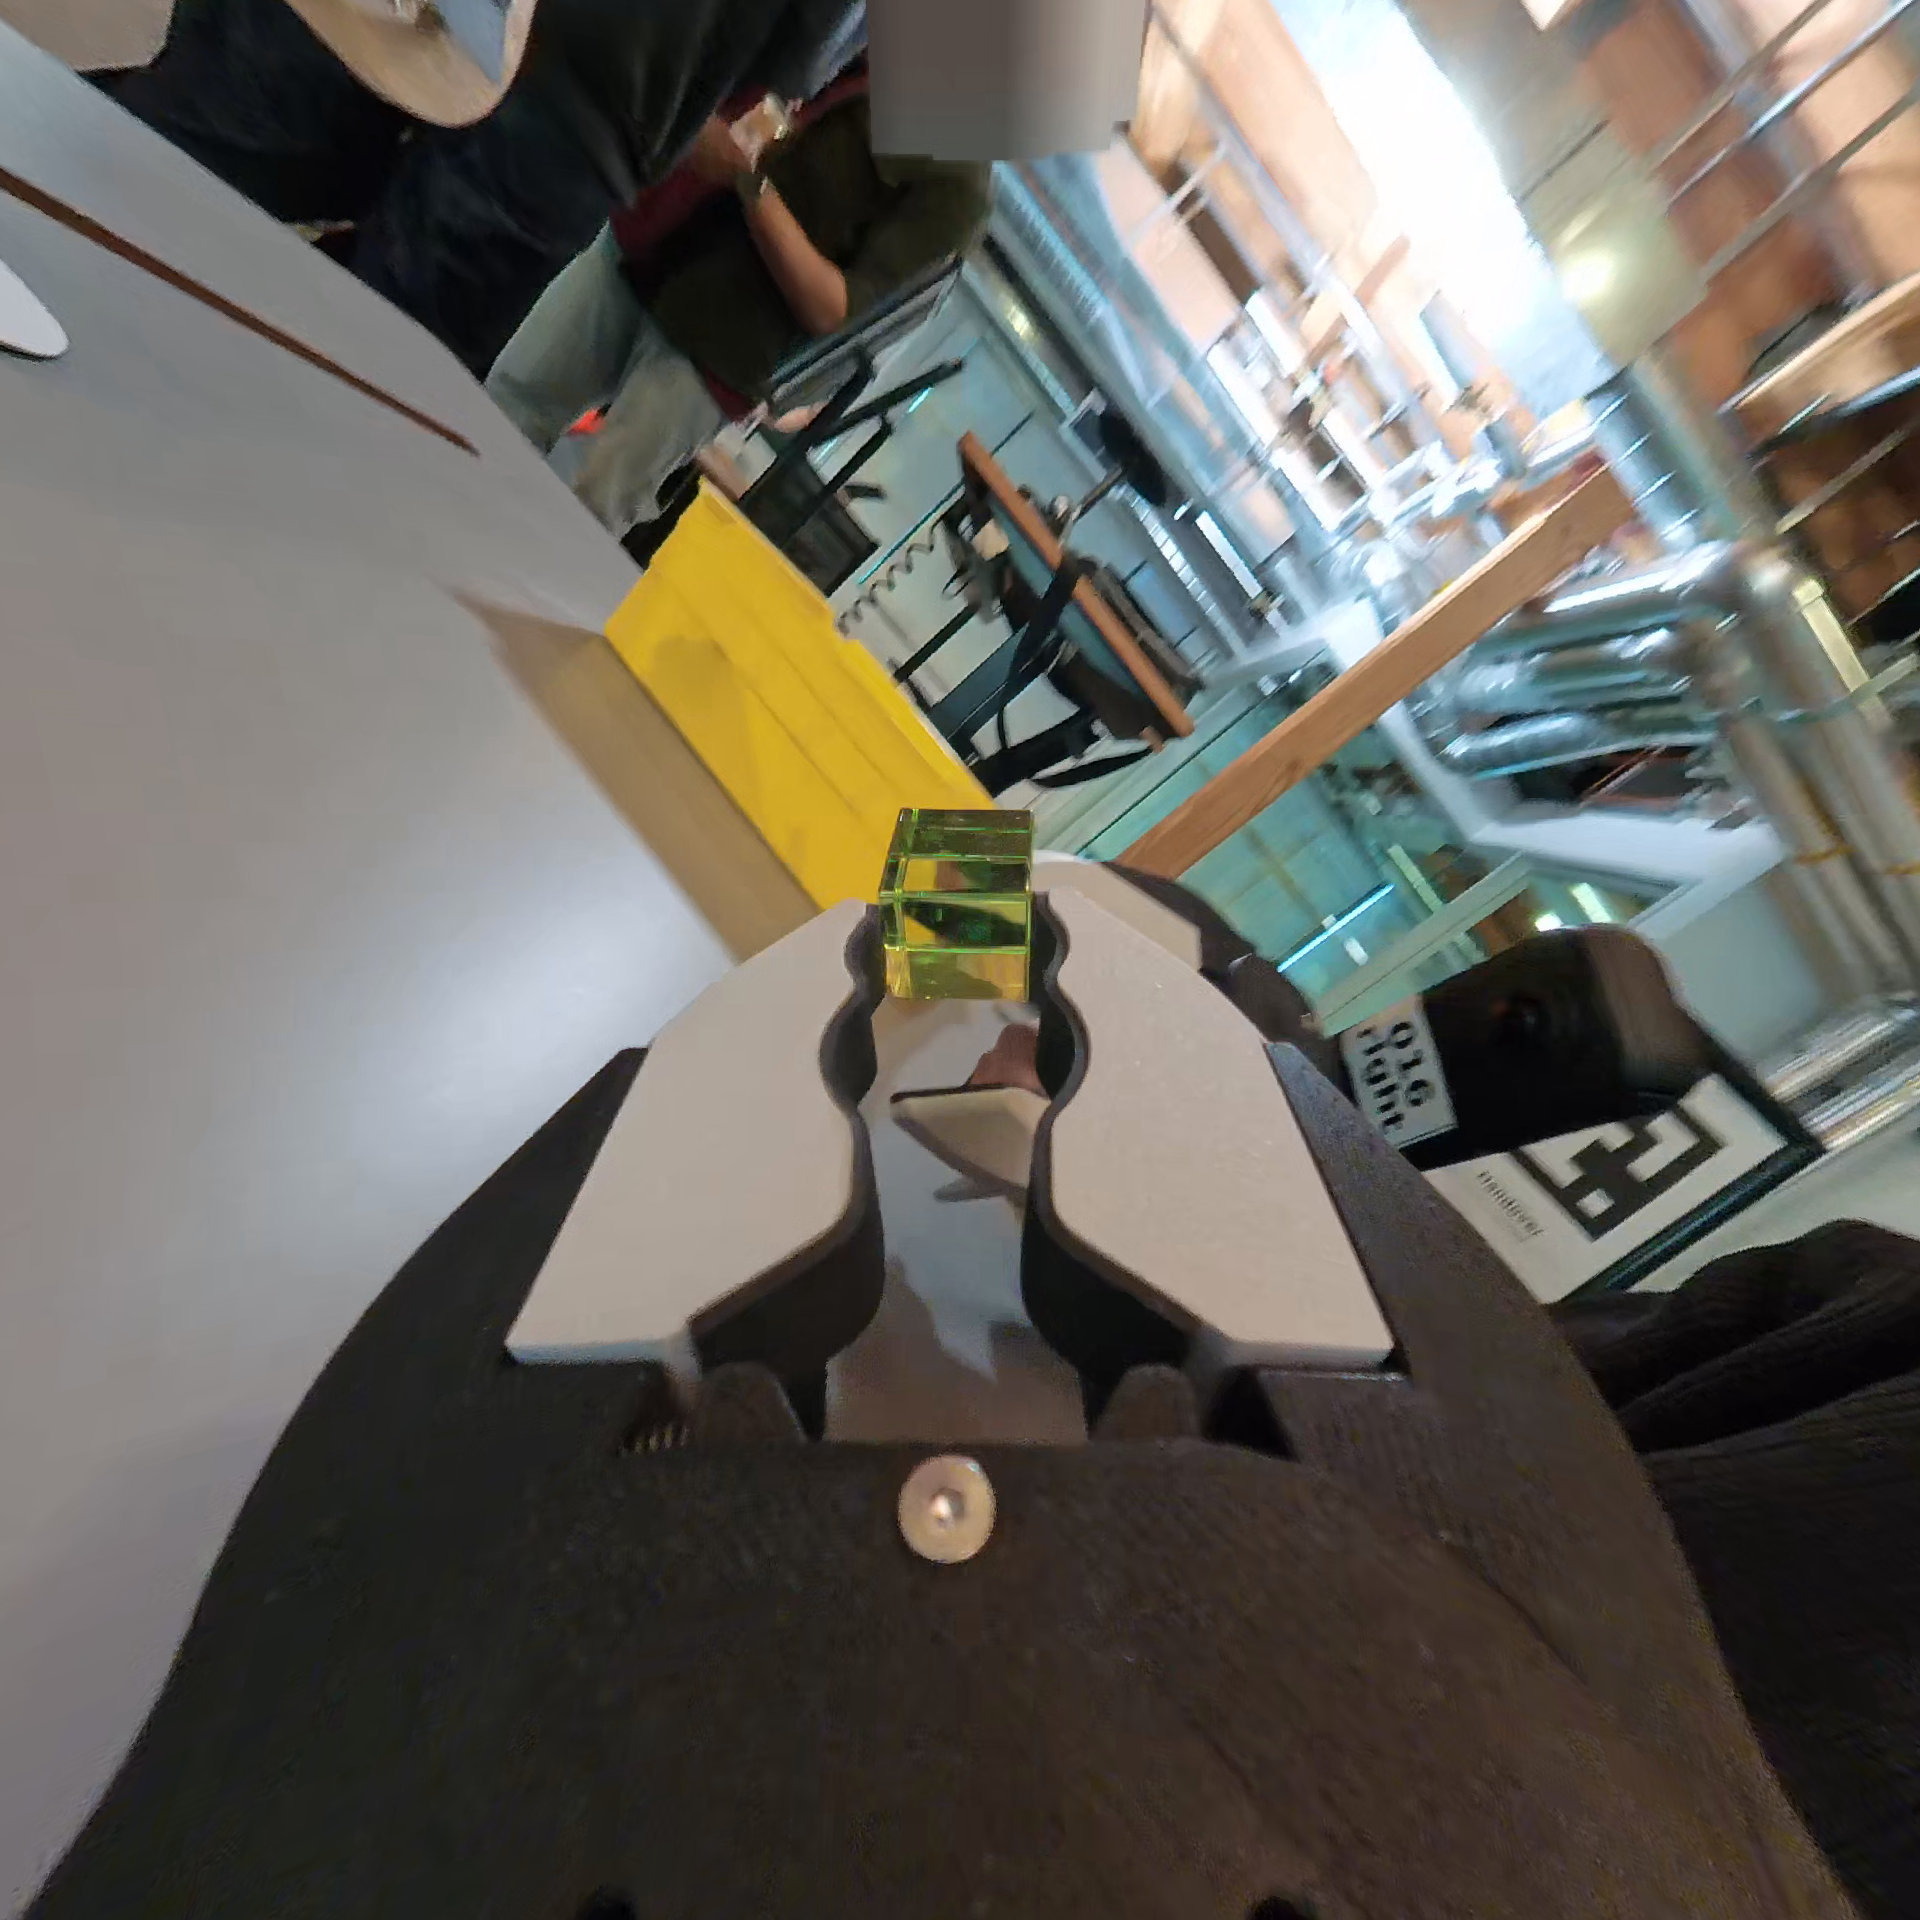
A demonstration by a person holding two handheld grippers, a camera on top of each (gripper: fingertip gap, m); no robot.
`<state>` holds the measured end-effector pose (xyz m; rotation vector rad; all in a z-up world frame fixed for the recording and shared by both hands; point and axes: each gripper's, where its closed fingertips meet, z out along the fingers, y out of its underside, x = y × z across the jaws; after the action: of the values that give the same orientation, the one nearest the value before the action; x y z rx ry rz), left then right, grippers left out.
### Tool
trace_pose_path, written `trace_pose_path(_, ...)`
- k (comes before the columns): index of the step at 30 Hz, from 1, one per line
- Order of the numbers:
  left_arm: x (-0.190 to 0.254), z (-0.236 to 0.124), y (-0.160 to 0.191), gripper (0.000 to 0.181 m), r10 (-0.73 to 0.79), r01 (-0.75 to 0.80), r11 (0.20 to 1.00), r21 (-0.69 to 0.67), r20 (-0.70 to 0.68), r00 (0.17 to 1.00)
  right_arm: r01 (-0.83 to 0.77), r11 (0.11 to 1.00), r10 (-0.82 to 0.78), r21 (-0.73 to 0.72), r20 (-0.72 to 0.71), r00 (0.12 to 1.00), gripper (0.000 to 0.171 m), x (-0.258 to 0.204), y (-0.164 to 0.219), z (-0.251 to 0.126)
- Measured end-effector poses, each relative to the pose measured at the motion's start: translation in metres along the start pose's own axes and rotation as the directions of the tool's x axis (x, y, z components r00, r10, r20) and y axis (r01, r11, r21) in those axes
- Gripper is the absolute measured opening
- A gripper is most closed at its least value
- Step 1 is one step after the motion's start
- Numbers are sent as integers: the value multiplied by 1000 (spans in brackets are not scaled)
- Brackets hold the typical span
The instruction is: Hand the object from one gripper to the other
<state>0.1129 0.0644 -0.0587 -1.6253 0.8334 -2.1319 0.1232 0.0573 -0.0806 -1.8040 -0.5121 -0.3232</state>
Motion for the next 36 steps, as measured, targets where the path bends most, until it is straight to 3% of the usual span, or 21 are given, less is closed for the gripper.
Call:
trace_pose_path(3,6,-4,-12,27,-68,74,993,93,-63,996,-67,998,67,11,13,998,62,2,-1,0)
trace_pose_path(8,15,-6,-20,27,-144,171,969,178,-156,977,-24,996,25,88,-17,1000,61,-2,-18,-6)
trace_pose_path(15,31,8,-3,26,-227,264,955,133,-246,942,43,976,-26,215,-82,996,49,2,-40,-21)
trace_pose_path(22,38,14,6,26,-268,304,949,85,-292,918,74,970,-49,234,-110,993,30,8,-42,-26)
trace_pose_path(29,40,13,6,27,-291,325,944,62,-314,904,98,967,-73,236,-112,991,29,8,-44,-27)
trace_pose_path(33,36,15,6,60,-275,300,952,58,-269,923,52,968,-33,246,-82,996,29,11,-43,-27)
trace_pose_path(36,33,14,3,79,-218,236,970,60,-222,950,-32,959,28,280,17,999,29,10,-43,-28)
